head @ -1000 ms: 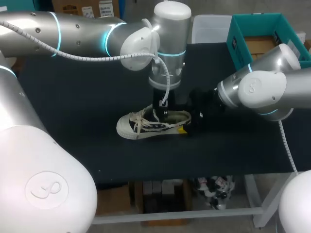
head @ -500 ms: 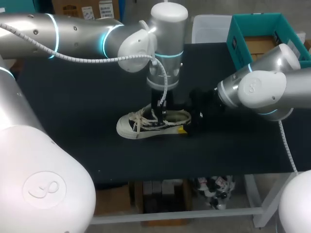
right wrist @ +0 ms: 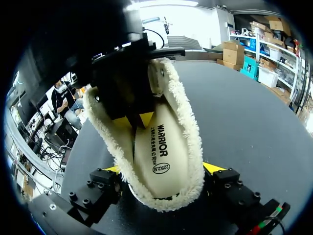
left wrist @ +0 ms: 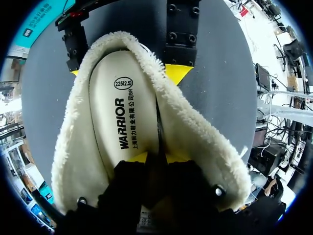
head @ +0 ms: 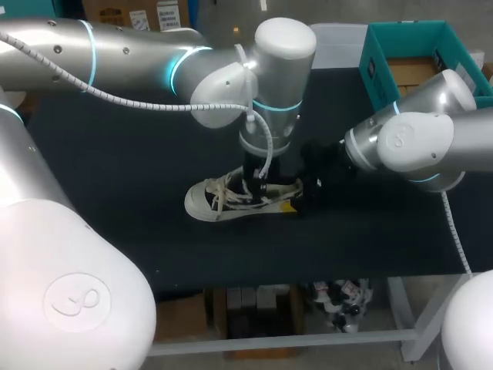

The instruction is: Open the shoe tongue, take the insole out of the shoe, put the insole back into the shoe, and pack the shoe into the shoebox

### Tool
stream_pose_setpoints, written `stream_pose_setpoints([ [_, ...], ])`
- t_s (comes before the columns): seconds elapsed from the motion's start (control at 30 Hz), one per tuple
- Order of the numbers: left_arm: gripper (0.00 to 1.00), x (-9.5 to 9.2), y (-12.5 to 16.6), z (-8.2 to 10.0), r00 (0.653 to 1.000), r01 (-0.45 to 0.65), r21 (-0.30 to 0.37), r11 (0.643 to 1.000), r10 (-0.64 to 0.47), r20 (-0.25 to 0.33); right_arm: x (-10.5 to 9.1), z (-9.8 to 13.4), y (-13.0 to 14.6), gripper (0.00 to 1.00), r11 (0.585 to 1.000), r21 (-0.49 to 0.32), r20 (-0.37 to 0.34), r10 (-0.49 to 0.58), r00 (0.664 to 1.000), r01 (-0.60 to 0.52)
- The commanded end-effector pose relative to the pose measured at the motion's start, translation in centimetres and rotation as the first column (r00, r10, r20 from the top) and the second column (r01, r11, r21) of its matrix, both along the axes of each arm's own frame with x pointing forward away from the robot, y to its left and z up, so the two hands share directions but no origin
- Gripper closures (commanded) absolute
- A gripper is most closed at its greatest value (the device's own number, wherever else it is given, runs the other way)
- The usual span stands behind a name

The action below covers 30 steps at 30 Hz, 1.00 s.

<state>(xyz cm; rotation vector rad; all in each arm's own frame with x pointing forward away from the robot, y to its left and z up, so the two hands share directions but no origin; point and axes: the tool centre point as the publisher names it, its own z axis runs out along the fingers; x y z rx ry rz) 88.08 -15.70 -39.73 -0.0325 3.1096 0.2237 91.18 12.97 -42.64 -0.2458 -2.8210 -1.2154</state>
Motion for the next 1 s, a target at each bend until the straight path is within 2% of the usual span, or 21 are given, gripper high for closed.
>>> stream_pose_setpoints([
  [0.03, 0.77, -0.9, 0.7, -5.7, 0.999, -0.012, 0.002, 1.000, 0.012, 0.037, 0.3, -0.3, -0.1, 1.00, 1.000, 0.001, -0.001, -0.002, 1.000, 0.002],
  [0.33, 0.77, -0.3, 1.0, -6.6, 0.996, 0.003, 0.002, 1.000, -0.003, 0.085, 0.3, -0.3, -0.1, 1.00, 1.000, 0.001, -0.001, -0.002, 1.000, 0.002],
  [0.73, 0.79, 1.5, 1.4, -7.4, 0.989, 0.009, -0.004, 1.000, -0.008, 0.148, 0.3, -0.3, -0.1, 1.00, 1.000, 0.001, -0.001, -0.002, 1.000, 0.002],
  [0.77, 0.80, 1.7, 1.4, -7.5, 0.989, 0.008, -0.007, 1.000, -0.007, 0.150, 0.3, -0.3, -0.1, 1.00, 1.000, 0.001, -0.001, -0.002, 1.000, 0.002],
  [0.83, 1.00, 2.2, 1.5, -7.5, 0.987, -0.002, -0.008, 1.000, 0.003, 0.158, 0.3, -0.3, -0.1, 1.00, 1.000, 0.001, -0.001, -0.002, 1.000, 0.002],
  [1.0, 1.00, 2.4, 1.9, -7.0, 0.987, -0.005, -0.035, 0.999, 0.011, 0.157, 0.3, -0.3, -0.1, 1.00, 1.000, 0.001, -0.001, -0.002, 1.000, 0.002],
])
